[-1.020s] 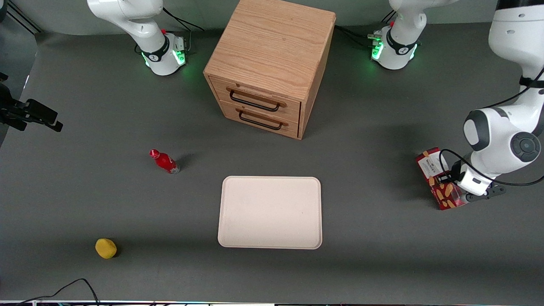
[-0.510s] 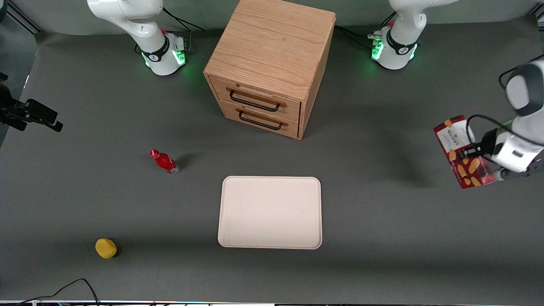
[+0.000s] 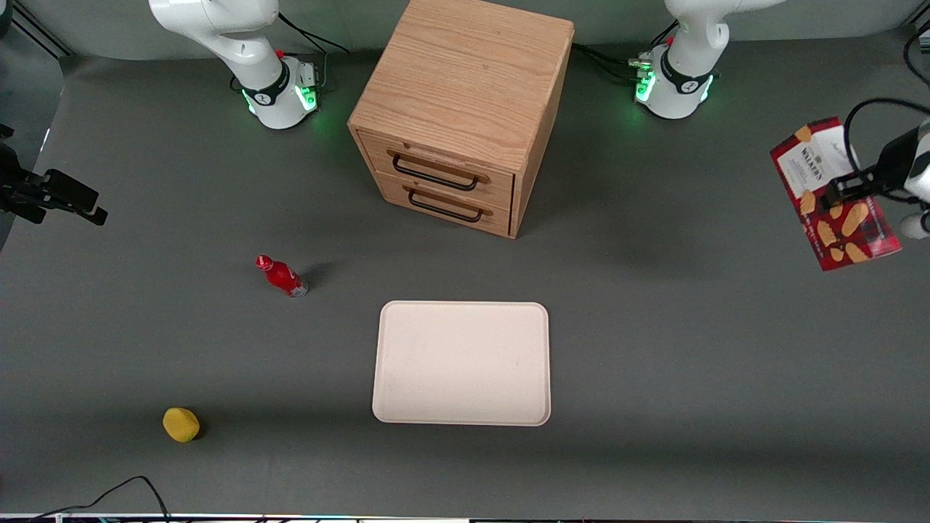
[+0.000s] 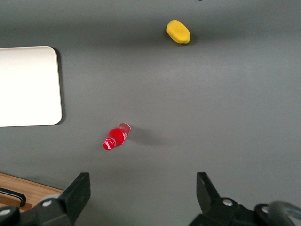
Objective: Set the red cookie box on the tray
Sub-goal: 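Lift the cookie box upright with the left gripper, then carry the upright box over the cream tray with the left gripper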
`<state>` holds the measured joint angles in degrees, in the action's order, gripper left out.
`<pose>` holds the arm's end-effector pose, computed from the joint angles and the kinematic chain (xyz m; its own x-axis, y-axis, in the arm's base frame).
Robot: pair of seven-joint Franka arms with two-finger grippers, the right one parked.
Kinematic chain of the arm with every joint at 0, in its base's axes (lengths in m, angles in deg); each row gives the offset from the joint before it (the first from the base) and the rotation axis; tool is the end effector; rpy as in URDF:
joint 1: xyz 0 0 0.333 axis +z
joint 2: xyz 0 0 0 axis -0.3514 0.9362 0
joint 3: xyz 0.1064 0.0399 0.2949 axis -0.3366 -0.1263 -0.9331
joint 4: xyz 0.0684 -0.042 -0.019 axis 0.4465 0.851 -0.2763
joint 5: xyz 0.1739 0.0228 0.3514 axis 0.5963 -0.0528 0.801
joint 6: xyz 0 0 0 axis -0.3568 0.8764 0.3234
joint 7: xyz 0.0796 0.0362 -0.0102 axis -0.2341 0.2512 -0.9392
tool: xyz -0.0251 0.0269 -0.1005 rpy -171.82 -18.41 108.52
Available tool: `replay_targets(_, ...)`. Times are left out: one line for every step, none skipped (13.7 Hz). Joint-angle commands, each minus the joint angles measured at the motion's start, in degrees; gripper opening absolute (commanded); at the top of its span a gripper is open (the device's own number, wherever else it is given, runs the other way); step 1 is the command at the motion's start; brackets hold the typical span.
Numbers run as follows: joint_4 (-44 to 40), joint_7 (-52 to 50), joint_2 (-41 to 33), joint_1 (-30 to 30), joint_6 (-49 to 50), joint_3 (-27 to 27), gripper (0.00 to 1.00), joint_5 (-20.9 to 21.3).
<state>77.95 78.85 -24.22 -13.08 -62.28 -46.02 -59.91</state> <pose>0.5277 0.0300 0.5881 0.9742 0.1907 -0.1207 0.1890 -0.9816 -0.0252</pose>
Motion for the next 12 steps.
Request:
replay_targets(-4.7,-0.5,0.3,-0.9,4.6,0.4,0.26,0.0)
replay_targets(-4.7,-0.7,-0.2,-0.9,4.8,0.5,0.26,0.0)
replay_targets(-4.6,-0.9,-0.3,-0.9,4.8,1.2,0.26,0.0)
replay_targets(-4.5,-1.8,-0.3,-1.0,4.8,1.9,0.27,0.0)
replay_targets(-4.5,-4.5,-0.3,-1.0,4.8,3.3,0.27,0.0)
replay_targets(-4.5,-7.8,-0.2,-1.0,4.5,5.3,0.27,0.0)
replay_targets(-4.5,-10.7,0.0,-1.1,3.9,7.0,0.27,0.0)
replay_targets(-4.5,-14.3,0.3,-1.2,3.4,9.1,0.27,-0.1)
replay_targets(-4.6,-18.3,0.8,-1.3,2.0,11.1,0.27,-0.2)
replay_targets(-4.6,-21.6,1.4,-1.3,0.6,13.0,0.27,-0.2)
replay_targets(-4.7,-24.6,2.3,-1.6,-0.4,14.6,0.28,-0.4)
replay_targets(-4.7,-27.3,2.8,-1.7,-2.1,16.0,0.28,-0.4)
